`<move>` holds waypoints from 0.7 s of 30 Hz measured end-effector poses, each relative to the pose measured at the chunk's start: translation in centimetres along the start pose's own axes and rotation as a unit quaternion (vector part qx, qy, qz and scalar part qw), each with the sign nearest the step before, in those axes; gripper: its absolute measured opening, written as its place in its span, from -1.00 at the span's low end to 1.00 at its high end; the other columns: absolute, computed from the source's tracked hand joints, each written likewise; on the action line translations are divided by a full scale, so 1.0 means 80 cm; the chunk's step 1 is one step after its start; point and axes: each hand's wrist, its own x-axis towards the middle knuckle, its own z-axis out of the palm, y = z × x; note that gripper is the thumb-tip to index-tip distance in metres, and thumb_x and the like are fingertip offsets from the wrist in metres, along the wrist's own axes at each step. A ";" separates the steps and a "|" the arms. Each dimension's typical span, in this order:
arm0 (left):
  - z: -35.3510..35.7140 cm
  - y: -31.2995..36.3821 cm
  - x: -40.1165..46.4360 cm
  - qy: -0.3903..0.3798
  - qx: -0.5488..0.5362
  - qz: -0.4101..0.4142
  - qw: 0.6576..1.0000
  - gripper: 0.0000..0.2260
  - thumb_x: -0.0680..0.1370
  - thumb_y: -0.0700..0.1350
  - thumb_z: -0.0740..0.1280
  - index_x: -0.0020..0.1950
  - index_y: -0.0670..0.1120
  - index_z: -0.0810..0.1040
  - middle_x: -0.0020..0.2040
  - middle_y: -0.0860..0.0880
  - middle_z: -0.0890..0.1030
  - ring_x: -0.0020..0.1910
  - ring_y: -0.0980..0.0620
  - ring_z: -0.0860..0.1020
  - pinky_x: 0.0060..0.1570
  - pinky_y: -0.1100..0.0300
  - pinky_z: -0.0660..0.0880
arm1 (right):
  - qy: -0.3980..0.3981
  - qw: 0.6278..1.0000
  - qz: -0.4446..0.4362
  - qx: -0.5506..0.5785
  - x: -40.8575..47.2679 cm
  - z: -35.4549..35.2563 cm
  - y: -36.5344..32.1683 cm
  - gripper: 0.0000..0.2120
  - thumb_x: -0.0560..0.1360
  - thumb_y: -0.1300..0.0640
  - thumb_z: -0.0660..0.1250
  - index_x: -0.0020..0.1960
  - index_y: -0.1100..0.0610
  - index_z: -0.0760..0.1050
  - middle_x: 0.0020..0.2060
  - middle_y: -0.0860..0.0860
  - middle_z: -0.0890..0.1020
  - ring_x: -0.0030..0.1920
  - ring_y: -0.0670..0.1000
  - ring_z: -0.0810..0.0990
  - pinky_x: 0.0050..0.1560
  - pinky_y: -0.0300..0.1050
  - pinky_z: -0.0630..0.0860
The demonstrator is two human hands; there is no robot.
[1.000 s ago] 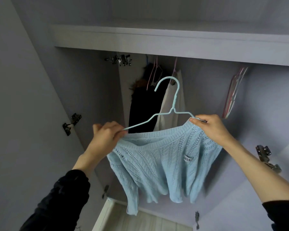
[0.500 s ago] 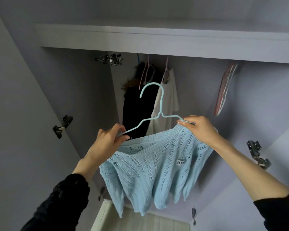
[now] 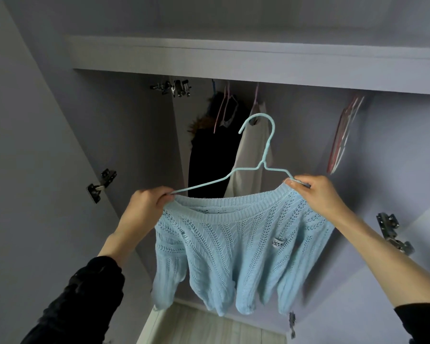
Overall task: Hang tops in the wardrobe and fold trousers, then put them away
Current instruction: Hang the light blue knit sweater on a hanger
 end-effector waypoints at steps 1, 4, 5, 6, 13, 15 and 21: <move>0.001 0.001 0.001 -0.011 -0.001 0.001 1.000 -0.88 0.52 -0.23 0.36 0.00 -0.14 0.67 -0.26 -0.09 0.66 -0.32 -0.05 0.55 -0.32 0.29 0.29 | -0.003 1.000 -0.010 -0.011 0.000 0.003 -0.003 -0.67 0.50 0.14 0.36 -0.41 0.17 0.42 -0.48 -0.06 0.23 -0.45 -0.13 0.22 -0.40 -0.27 0.14; 0.009 0.012 -0.001 -0.051 -0.018 0.011 0.998 -0.88 0.52 -0.24 0.36 -0.01 -0.13 0.68 -0.33 -0.10 0.63 -0.46 0.14 0.46 -0.37 0.34 0.32 | -0.013 0.999 -0.028 -0.031 0.001 0.016 -0.013 -0.67 0.51 0.13 0.36 -0.40 0.20 0.45 -0.46 -0.05 0.27 -0.42 -0.12 0.24 -0.38 -0.30 0.18; 0.013 0.016 -0.001 -0.060 -0.024 0.013 0.998 -0.87 0.52 -0.24 0.36 0.00 -0.12 0.68 -0.36 -0.07 0.61 -0.47 0.17 0.45 -0.39 0.38 0.33 | -0.020 0.999 -0.029 -0.036 0.002 0.020 -0.016 -0.69 0.51 0.12 0.36 -0.33 0.29 0.50 -0.45 -0.03 0.28 -0.39 -0.08 0.25 -0.36 -0.29 0.19; 0.016 0.021 -0.001 -0.063 -0.029 0.014 0.997 -0.87 0.52 -0.23 0.36 0.00 -0.12 0.68 -0.38 -0.02 0.59 -0.45 0.21 0.46 -0.39 0.41 0.33 | -0.025 0.998 -0.032 -0.040 0.004 0.023 -0.019 -0.71 0.50 0.12 0.36 -0.28 0.32 0.53 -0.44 -0.03 0.29 -0.38 -0.07 0.26 -0.34 -0.27 0.18; 0.011 0.027 0.001 0.043 -0.050 0.018 0.998 -0.87 0.52 -0.30 0.34 -0.02 -0.18 0.67 -0.20 -0.04 0.69 -0.37 0.13 0.52 -0.30 0.31 0.39 | -0.056 0.998 0.016 0.000 0.008 0.006 -0.019 -0.67 0.45 0.13 0.43 0.22 0.03 0.57 -0.11 -0.20 0.59 -0.15 -0.33 0.47 -0.14 -0.51 0.32; 0.006 0.021 -0.002 0.056 -0.055 0.004 0.997 -0.87 0.52 -0.31 0.34 -0.02 -0.19 0.67 -0.17 -0.04 0.69 -0.39 0.17 0.51 -0.32 0.43 0.36 | -0.052 0.998 0.041 -0.023 0.009 -0.007 -0.008 -0.64 0.44 0.15 0.44 0.23 0.06 0.56 0.01 -0.14 0.60 -0.01 -0.23 0.54 0.03 -0.40 0.35; 0.002 0.020 -0.003 0.079 -0.047 0.000 0.996 -0.87 0.51 -0.34 0.34 -0.04 -0.20 0.67 -0.17 -0.06 0.68 -0.35 0.15 0.54 -0.26 0.36 0.42 | -0.016 0.996 0.031 -0.080 -0.001 -0.023 0.018 -0.90 0.39 0.27 0.46 -0.09 0.22 0.64 -0.17 0.07 0.65 -0.26 -0.09 0.54 -0.19 -0.46 0.34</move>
